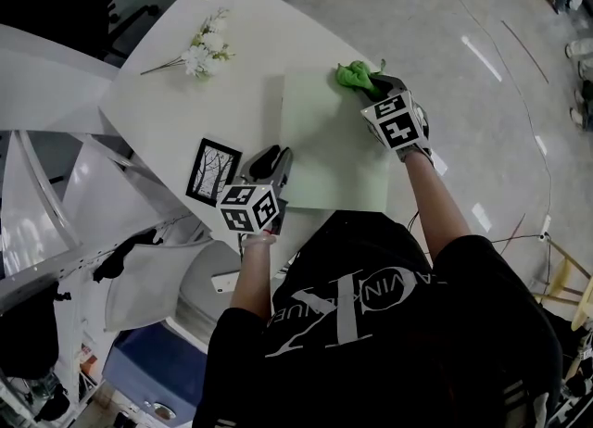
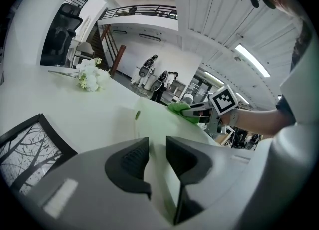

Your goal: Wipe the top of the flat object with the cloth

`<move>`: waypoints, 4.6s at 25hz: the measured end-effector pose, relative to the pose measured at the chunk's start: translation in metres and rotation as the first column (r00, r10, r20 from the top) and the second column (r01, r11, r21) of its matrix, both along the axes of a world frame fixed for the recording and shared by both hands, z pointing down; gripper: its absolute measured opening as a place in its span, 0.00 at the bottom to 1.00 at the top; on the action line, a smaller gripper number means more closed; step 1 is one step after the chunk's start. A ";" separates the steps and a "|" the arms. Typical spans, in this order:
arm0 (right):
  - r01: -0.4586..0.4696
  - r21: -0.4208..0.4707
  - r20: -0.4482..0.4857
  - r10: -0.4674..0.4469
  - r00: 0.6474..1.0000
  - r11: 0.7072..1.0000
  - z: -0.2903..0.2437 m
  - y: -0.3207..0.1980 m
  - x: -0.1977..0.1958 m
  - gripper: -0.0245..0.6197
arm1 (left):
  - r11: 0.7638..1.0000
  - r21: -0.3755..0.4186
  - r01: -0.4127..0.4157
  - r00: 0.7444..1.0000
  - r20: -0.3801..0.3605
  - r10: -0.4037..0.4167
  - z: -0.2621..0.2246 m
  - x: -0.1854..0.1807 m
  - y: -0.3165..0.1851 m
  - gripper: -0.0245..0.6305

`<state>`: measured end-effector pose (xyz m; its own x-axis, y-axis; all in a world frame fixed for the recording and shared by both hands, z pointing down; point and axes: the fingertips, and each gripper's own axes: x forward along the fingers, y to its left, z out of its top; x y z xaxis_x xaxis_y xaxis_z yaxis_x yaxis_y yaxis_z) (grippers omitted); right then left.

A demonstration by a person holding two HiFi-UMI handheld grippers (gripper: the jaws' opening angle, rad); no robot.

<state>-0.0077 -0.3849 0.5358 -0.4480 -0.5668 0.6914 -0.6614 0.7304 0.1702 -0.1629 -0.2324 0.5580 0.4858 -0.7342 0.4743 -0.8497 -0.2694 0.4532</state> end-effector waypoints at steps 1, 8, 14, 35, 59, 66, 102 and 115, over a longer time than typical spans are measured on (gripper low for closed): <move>-0.018 -0.004 0.003 0.018 1.000 1.000 0.000 0.001 0.007 0.16 | 1.000 0.001 0.000 1.000 0.001 0.000 0.000 0.000 0.000 0.22; -0.117 -0.013 -0.006 0.117 0.993 0.993 0.001 -0.001 0.053 0.16 | 1.000 0.002 0.003 1.000 -0.002 -0.003 -0.001 0.000 0.000 0.22; -0.160 0.000 0.000 0.160 0.987 0.987 -0.001 -0.003 0.062 0.16 | 1.000 0.003 0.004 1.000 -0.002 -0.004 -0.001 0.000 0.000 0.22; 0.447 0.043 0.027 -0.449 0.893 0.893 -0.014 0.102 -0.157 0.16 | 1.000 -0.003 0.024 0.999 -0.027 -0.024 0.000 -0.001 -0.001 0.22; 0.352 -0.036 -0.042 -0.353 0.935 0.935 0.004 0.115 -0.051 0.16 | 0.999 -0.017 0.034 0.999 -0.027 -0.034 0.001 -0.003 0.001 0.22; 0.233 -0.048 -0.056 -0.236 0.970 0.971 0.004 0.117 0.011 0.16 | 0.999 -0.014 0.031 0.999 -0.025 -0.031 0.001 -0.003 0.001 0.22; 0.589 0.012 -0.028 -0.588 0.808 0.808 -0.007 0.202 -0.149 0.16 | 1.000 -0.029 -0.011 0.994 -0.113 0.008 0.000 -0.005 0.097 0.24; 0.547 -0.049 -0.046 -0.549 0.835 0.836 0.005 0.208 -0.099 0.16 | 0.996 -0.089 0.028 0.990 -0.137 -0.040 0.005 -0.005 0.098 0.19</move>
